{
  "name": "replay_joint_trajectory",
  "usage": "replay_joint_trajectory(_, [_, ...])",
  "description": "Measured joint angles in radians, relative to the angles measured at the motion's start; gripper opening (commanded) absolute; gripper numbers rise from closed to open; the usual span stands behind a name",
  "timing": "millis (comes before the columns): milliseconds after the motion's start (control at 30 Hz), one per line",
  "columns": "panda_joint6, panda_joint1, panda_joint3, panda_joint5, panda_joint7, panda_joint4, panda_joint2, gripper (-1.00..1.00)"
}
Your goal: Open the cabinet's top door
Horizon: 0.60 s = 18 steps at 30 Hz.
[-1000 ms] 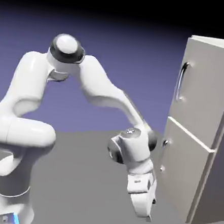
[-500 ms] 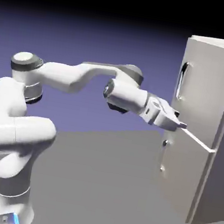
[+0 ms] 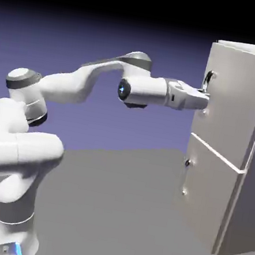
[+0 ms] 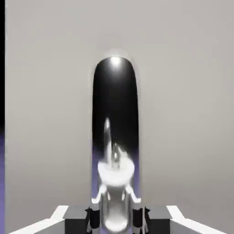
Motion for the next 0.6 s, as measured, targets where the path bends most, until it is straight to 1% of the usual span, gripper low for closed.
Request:
replay_joint_trajectory(300, [-0.392,0.050,-0.119,-0.028,-0.140,-0.209,-0.064,-1.00])
replay_joint_trajectory(600, [-0.783,-0.013,-0.247,-0.148,-0.259,-0.313,-0.172,-1.00])
